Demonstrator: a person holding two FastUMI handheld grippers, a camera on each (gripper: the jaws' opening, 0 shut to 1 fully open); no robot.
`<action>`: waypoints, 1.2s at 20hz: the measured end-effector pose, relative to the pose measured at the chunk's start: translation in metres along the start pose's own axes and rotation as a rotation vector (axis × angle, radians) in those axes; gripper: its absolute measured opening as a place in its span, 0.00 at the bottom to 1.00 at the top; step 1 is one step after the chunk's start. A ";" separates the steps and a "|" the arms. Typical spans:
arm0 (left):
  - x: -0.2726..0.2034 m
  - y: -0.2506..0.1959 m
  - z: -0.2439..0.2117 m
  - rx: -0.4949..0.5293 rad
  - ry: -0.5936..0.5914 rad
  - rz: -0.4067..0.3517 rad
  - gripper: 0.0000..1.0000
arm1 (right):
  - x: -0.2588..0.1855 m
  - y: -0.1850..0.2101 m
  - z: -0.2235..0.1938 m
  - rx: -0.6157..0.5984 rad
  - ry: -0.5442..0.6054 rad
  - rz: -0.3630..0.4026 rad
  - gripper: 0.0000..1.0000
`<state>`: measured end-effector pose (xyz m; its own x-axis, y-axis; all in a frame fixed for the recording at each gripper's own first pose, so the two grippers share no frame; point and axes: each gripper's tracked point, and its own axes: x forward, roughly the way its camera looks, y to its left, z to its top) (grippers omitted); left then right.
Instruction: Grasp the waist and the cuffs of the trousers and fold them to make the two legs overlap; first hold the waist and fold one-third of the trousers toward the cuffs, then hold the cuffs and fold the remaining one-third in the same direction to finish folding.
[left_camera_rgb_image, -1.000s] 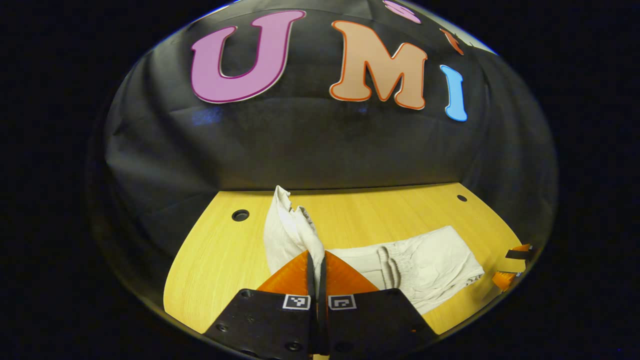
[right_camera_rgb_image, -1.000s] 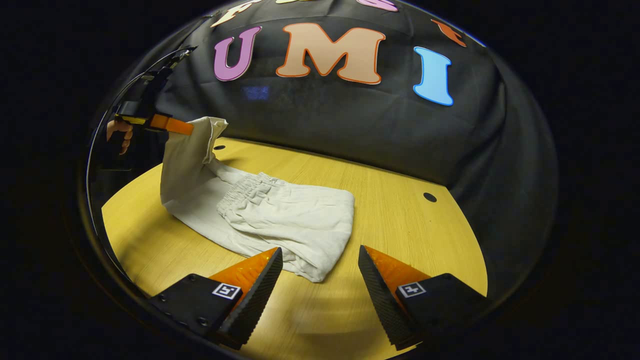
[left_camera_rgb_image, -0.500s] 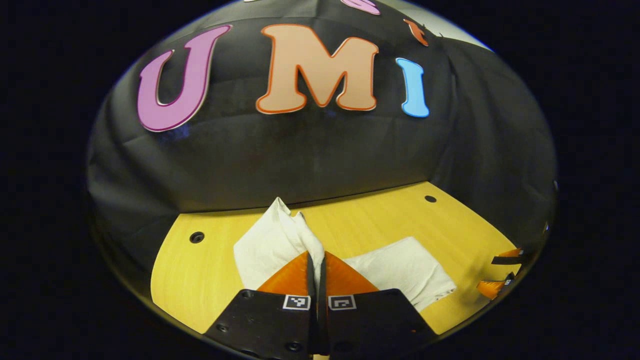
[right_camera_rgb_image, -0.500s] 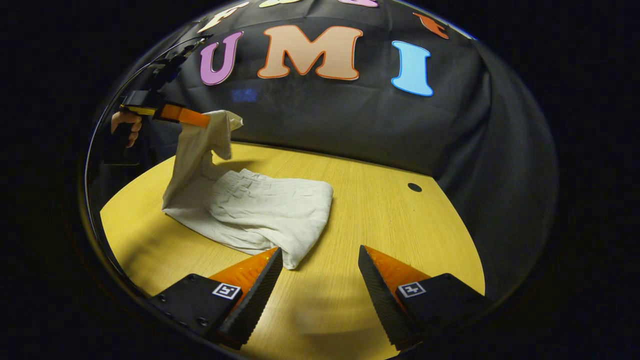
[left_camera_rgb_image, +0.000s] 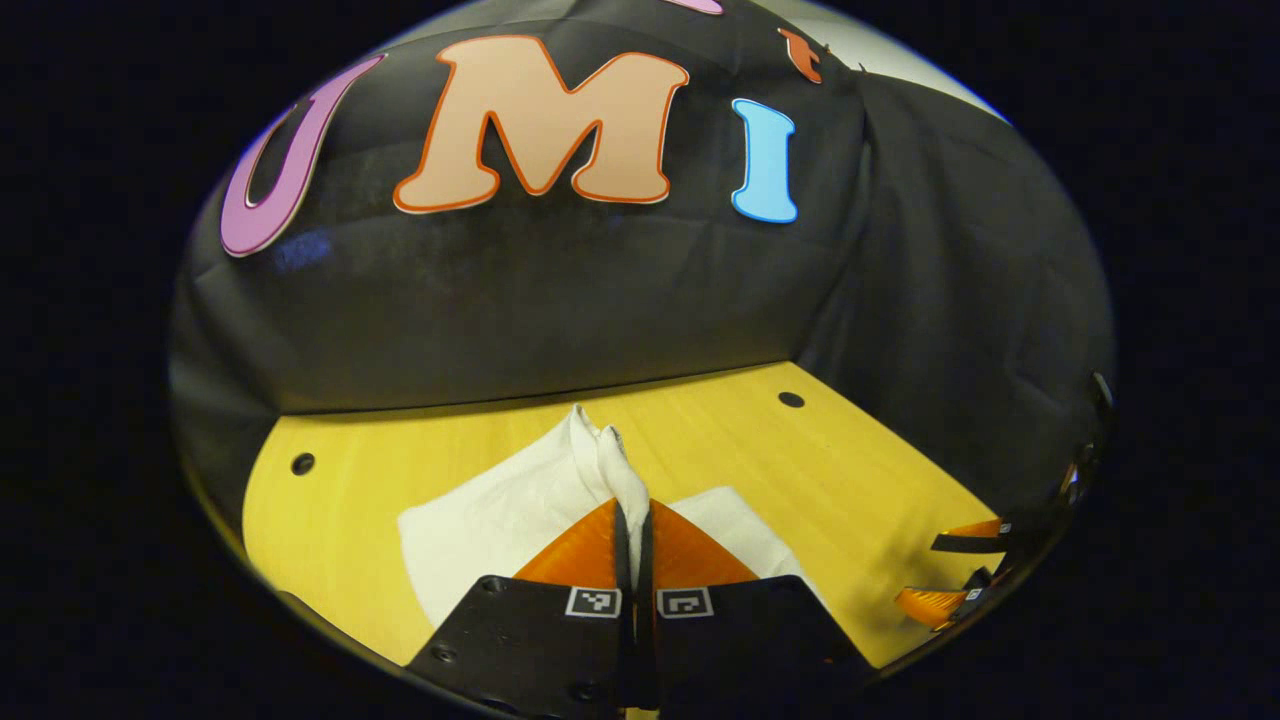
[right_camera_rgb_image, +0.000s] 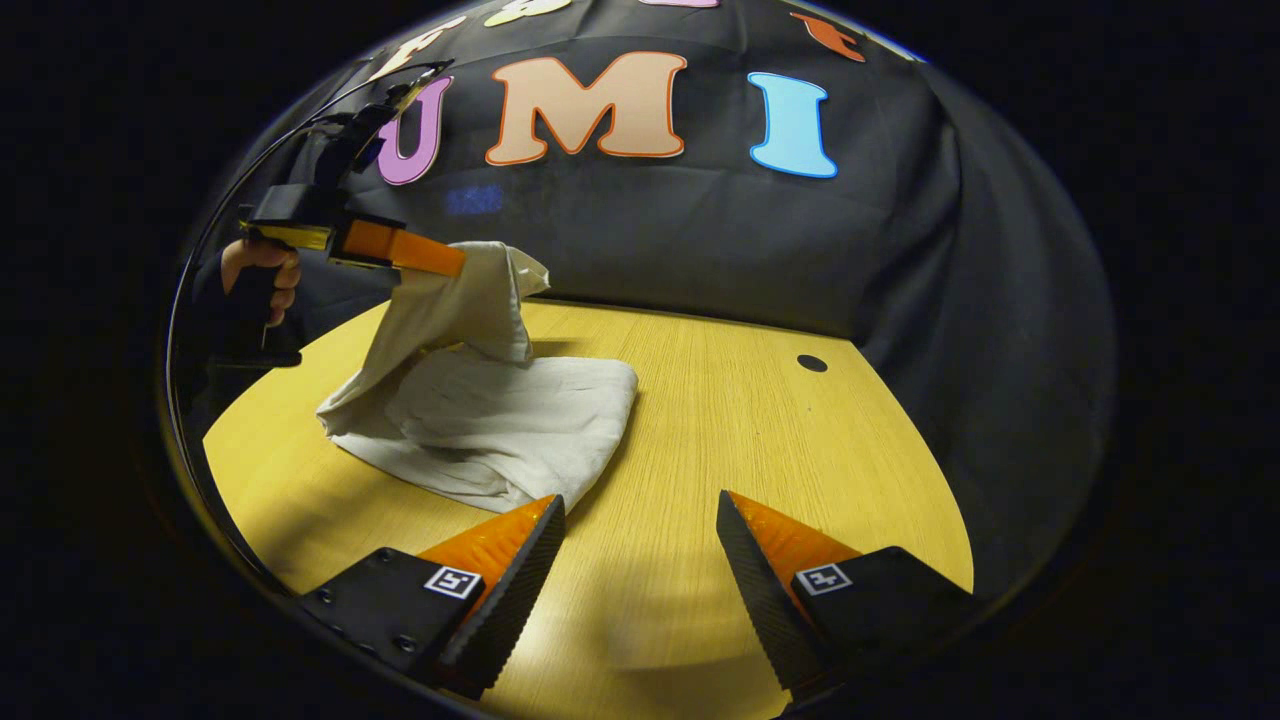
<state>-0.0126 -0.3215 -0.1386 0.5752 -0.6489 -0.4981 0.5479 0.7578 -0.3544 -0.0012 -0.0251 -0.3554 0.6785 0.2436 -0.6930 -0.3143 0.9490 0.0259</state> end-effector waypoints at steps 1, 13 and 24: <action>0.004 -0.009 -0.005 -0.012 0.007 -0.015 0.00 | 0.000 -0.002 0.001 0.000 -0.001 0.001 0.99; 0.007 -0.060 -0.071 0.036 0.073 -0.082 0.11 | 0.004 0.003 0.031 0.032 -0.059 0.048 0.99; -0.132 0.056 -0.013 0.116 -0.169 0.207 0.95 | -0.024 0.078 0.145 0.126 -0.286 0.046 0.99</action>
<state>-0.0659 -0.1922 -0.1032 0.7697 -0.4910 -0.4081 0.4686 0.8686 -0.1611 0.0543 0.0725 -0.2323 0.8302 0.3165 -0.4589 -0.2764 0.9486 0.1543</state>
